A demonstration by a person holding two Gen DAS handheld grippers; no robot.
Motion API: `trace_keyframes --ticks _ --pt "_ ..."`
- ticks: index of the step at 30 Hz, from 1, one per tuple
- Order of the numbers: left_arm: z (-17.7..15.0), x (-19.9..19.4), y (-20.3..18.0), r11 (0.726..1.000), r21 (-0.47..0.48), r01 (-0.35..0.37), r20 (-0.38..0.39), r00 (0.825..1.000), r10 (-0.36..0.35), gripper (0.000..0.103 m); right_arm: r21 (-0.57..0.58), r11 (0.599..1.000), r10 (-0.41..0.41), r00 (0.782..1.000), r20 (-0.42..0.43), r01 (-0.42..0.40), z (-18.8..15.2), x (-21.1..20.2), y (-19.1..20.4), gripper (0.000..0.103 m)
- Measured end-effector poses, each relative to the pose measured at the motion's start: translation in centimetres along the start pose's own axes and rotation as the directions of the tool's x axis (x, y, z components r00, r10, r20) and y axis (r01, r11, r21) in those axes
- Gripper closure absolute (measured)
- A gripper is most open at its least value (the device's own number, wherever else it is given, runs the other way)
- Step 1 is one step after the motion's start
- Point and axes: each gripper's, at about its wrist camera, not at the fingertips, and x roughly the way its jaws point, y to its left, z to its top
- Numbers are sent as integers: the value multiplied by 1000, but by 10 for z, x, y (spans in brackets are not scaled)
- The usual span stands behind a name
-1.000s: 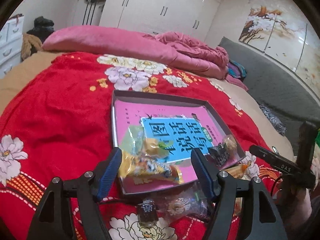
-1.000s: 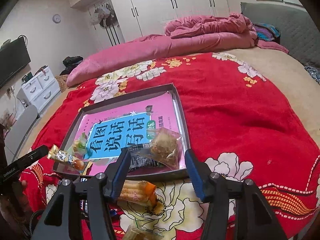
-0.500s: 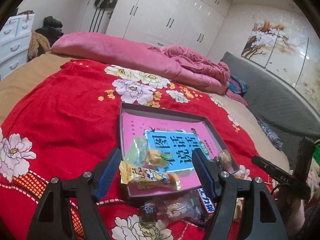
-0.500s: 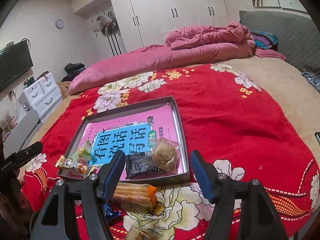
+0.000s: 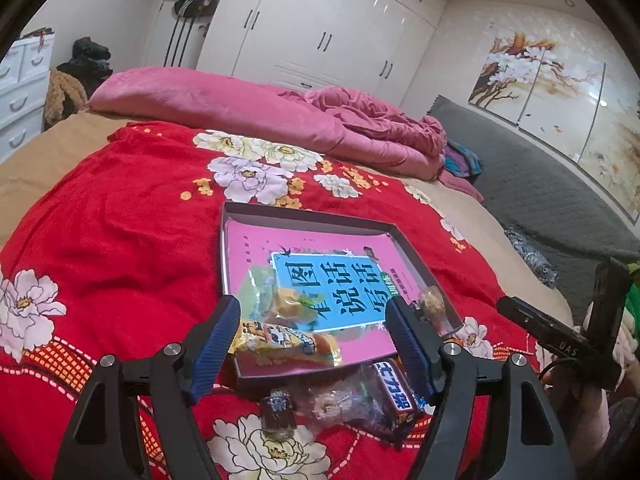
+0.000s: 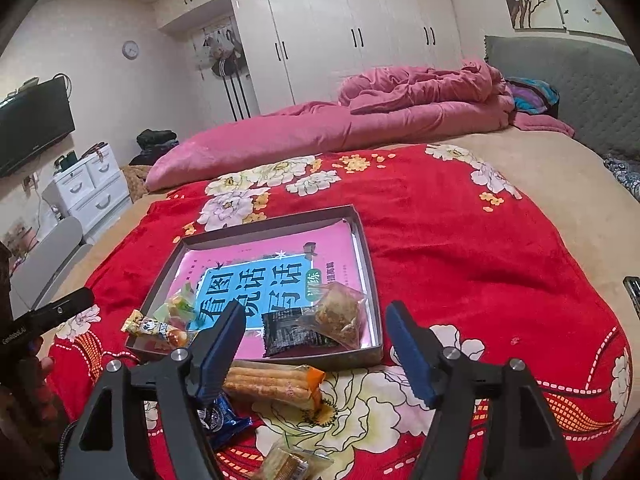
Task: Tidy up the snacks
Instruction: 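Move the left tool to the clear pastry bag while the right approaches the Snickers bar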
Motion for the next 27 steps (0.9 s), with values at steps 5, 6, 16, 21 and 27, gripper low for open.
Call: trace_keyframes --ticks 5,6,16,21,27 --pt "-2 -3 -4 1000 9 0 -1 1000 0 27 -10 1000 10 1000 7 -10 0 -6 4 30" --pt "-2 -3 -4 1000 11 0 -3 1000 0 27 -12 1000 11 1000 8 -11 -1 -8 5 30" --pt "-9 -4 -15 999 36 17 -33 999 -15 26 -43 999 32 999 -5 -32 -8 -15 17 30" --pt "-12 -4 -19 999 47 16 -46 999 -14 26 -61 997 44 999 -9 -44 -11 -18 24 30" --pt "-17 -4 -22 998 52 23 -65 998 -19 26 -86 994 60 998 -21 -62 -17 -20 35 29"
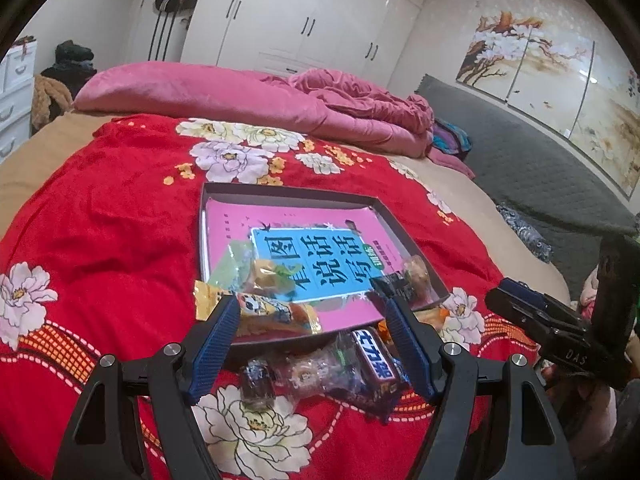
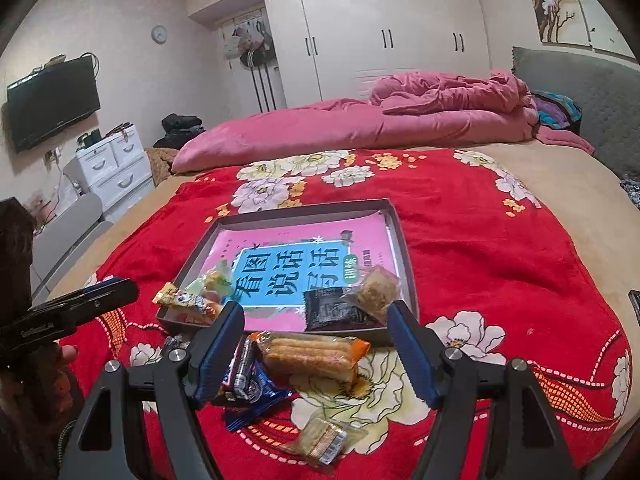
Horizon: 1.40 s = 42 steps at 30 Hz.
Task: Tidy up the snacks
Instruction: 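Move the left tool to the clear pastry bag while the right approaches the Snickers bar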
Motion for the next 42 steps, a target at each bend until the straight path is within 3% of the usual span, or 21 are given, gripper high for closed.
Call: trace_keyframes --ticks 22,42 --pt "-14 0 -3 999 34 -16 -53 998 18 26 -52 998 34 998 -51 -36 -16 -1 22 29" --pt "-38 26 -6 998 70 -5 -211 977 20 26 -91 994 50 993 -110 -60 -29 12 36 29"
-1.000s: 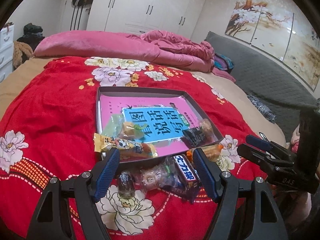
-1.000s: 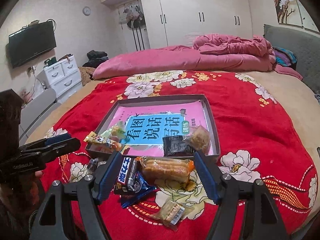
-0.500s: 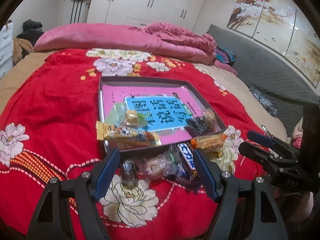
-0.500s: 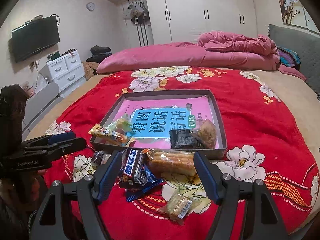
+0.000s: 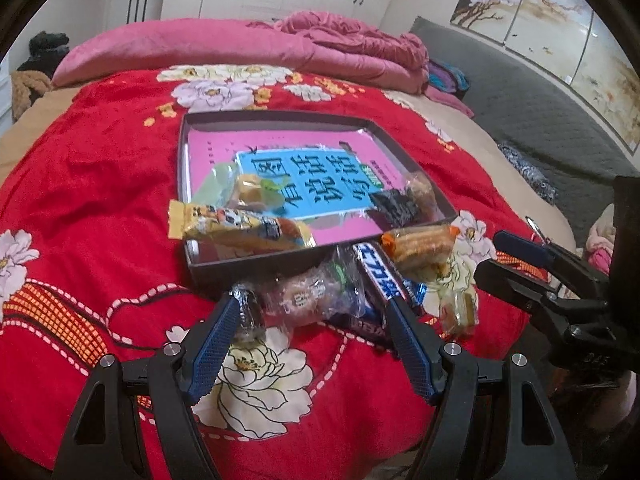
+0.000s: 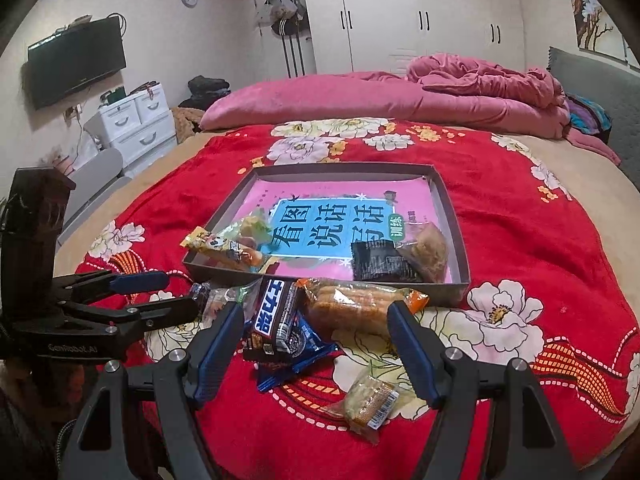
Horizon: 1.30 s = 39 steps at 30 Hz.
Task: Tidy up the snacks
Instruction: 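Move the left tool to the clear pastry bag while the right approaches the Snickers bar, then grasp the clear green-label pastry bag with the left tool while the right grasps the Snickers bar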
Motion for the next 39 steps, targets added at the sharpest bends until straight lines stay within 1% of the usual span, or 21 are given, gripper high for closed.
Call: trace_keyframes --ticks 3,8,12,18,20,22,25,32,39 --pt "-1 5 2 1000 -9 -5 -19 1000 5 26 -1 1000 1 1000 -8 -1 -1 2 0 29" --pt "1 12 6 999 -38 16 -32 999 -17 27 3 1000 -2 999 -32 2 -3 7 0 29" --pt "4 17 6 999 -35 32 -29 999 -34 26 -3 1000 -4 998 -60 4 -7 14 0 29" --pt "5 29 6 999 -30 44 -65 997 -46 26 -23 1000 -2 997 -80 1 -10 20 4 29" --pt "6 30 6 998 -27 54 -65 996 -56 29 -27 1000 -3 996 -85 0 -11 21 5 29" --pt "7 33 4 998 -21 64 -73 995 -65 34 -28 1000 -4 996 -91 1 -12 23 5 29" --pt "7 38 2 998 -14 63 -91 994 -64 38 -28 1000 -7 995 -97 4 -13 25 5 29" --pt "7 48 3 997 -30 67 -120 990 -70 38 -38 999 -2 994 -107 -2 -13 31 9 29" --pt "8 52 2 999 -8 48 -127 991 -49 40 -59 998 5 992 -123 -12 -13 40 18 29"
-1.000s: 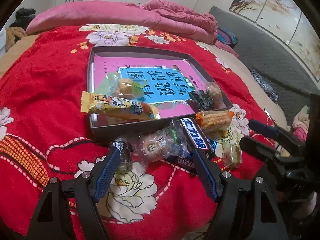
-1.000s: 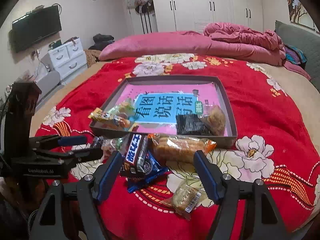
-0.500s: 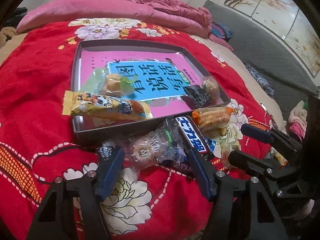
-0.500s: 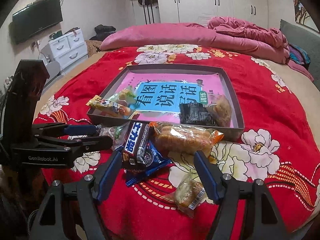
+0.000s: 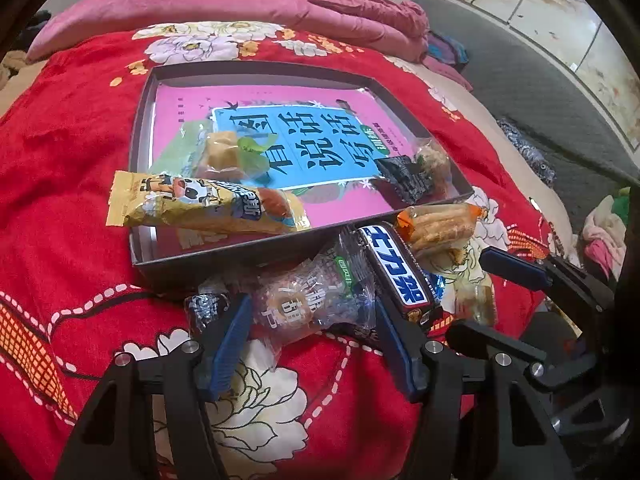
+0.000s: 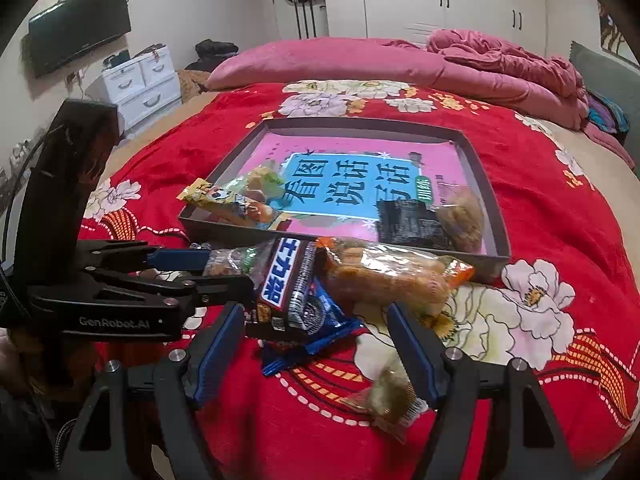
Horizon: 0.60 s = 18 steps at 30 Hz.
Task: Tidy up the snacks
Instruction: 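Grasp the clear green-label pastry bag with the left tool while the right grasps the Snickers bar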
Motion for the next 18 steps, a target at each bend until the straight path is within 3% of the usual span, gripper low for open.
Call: trace_keyframes --ticks 14,18 --pt "0 -2 6 1000 -9 16 -10 1000 -16 41 -77 997 -23 999 -26 21 3 27 18 30" --pt "-1 -2 8 1000 -17 22 -12 1000 -22 41 -78 997 -27 999 -31 25 6 36 17 37"
